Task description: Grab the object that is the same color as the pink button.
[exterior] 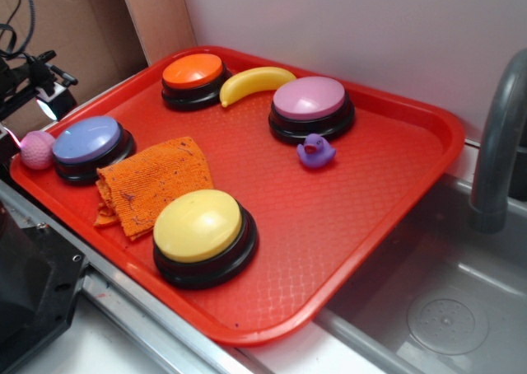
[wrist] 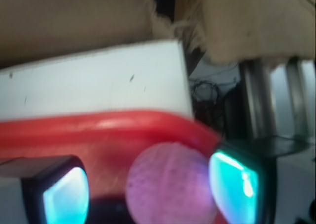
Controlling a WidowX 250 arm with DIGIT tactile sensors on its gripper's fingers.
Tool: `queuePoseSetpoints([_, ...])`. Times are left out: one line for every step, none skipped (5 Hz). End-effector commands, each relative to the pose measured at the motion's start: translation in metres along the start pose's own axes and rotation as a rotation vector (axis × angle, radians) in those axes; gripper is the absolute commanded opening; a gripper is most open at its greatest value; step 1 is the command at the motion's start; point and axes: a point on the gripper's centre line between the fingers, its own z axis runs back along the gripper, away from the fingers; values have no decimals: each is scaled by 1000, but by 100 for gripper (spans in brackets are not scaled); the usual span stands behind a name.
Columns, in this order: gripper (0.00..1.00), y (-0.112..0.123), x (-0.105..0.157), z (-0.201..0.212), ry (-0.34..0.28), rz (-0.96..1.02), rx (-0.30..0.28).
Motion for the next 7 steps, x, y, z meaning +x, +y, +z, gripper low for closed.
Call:
queuePoseSetpoints([100,13,3,1,16,46,7])
queuePoseSetpoints([33,15,3,-2,9,71,42])
queuePoseSetpoints([0,13,2,-3,-3,57,54])
queuePoseSetpoints([0,13,2,-2,-7,49,54])
queuePoseSetpoints([0,10,5,5,-6,13,59])
queuePoseSetpoints([0,-4,10,40,-107,-88,70])
queuePoseSetpoints([0,-23,7,73,-206,-253,106])
